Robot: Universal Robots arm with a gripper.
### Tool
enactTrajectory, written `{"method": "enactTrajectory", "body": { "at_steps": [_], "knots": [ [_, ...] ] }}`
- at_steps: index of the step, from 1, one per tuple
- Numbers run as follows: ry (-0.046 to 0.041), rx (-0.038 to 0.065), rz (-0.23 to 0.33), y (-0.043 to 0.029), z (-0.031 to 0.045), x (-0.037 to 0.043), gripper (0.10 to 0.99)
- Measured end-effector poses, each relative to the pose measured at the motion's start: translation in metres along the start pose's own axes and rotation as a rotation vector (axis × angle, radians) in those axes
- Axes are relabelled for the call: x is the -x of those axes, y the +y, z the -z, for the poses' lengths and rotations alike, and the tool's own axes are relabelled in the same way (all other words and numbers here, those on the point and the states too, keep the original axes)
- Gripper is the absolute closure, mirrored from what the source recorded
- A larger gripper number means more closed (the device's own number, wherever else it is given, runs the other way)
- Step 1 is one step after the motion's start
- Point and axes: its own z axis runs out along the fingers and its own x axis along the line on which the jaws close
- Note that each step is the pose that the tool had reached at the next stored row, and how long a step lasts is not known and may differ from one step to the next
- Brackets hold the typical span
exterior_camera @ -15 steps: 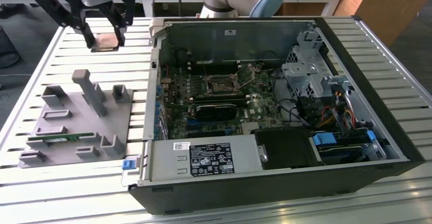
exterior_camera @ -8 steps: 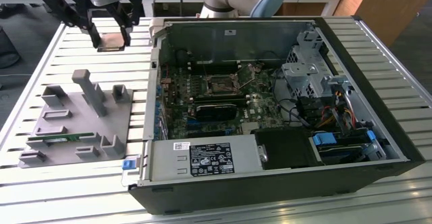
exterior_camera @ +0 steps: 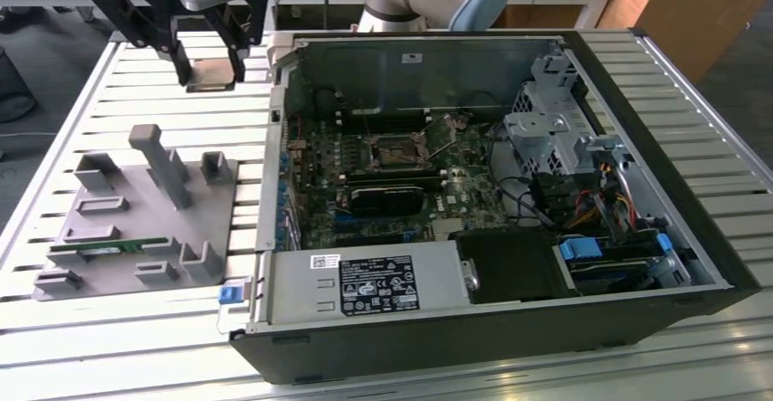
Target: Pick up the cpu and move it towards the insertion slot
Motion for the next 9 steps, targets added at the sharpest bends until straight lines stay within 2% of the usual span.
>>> {"method": "enactTrajectory", "body": {
  "at_steps": [9],
  "knots": [
    [-0.0001, 0.000, 0.000, -0.0002, 0.0001, 0.0130, 0.541]
  ]
}}
